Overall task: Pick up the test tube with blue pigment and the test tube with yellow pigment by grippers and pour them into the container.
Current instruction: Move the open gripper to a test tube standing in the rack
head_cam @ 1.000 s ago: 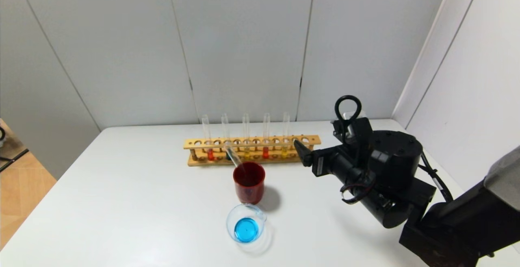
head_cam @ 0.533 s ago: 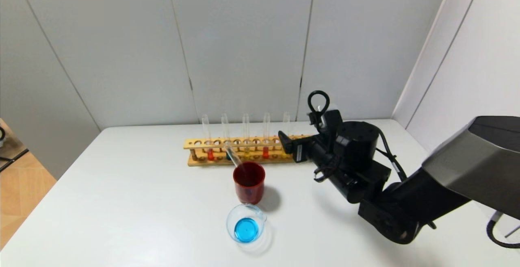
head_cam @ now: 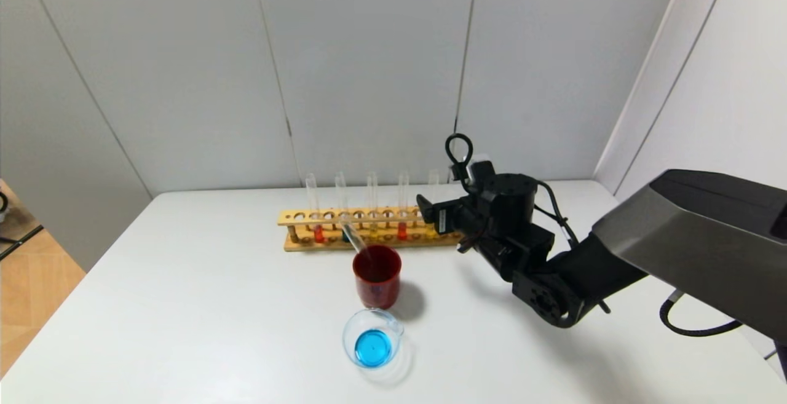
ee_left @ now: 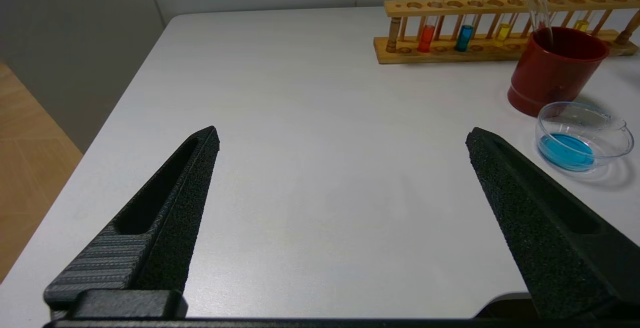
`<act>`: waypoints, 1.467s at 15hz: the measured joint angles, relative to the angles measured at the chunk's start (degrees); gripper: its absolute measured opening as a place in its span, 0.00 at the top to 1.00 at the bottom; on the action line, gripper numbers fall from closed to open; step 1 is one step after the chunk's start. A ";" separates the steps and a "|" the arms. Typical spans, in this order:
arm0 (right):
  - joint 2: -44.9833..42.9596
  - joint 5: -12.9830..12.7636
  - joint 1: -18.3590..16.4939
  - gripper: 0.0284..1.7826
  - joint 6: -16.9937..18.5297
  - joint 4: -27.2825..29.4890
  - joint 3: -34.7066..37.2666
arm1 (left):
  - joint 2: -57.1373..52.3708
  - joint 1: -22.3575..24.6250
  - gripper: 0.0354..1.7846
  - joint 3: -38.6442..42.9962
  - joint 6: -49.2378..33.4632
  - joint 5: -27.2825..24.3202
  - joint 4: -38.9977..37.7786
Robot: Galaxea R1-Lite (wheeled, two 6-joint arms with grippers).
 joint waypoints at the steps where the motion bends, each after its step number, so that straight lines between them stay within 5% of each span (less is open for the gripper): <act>1: 0.50 0.00 -0.33 0.02 0.00 -0.01 -0.23 | 0.00 0.00 0.02 0.00 -0.02 0.02 0.02; 17: 5.84 3.66 -1.18 0.02 -0.39 2.34 -4.83 | 0.00 0.00 0.02 0.00 0.00 0.02 0.02; 22: 6.23 3.83 -1.19 0.28 -0.41 3.72 -7.67 | 0.00 0.00 0.02 0.00 -0.02 0.02 0.04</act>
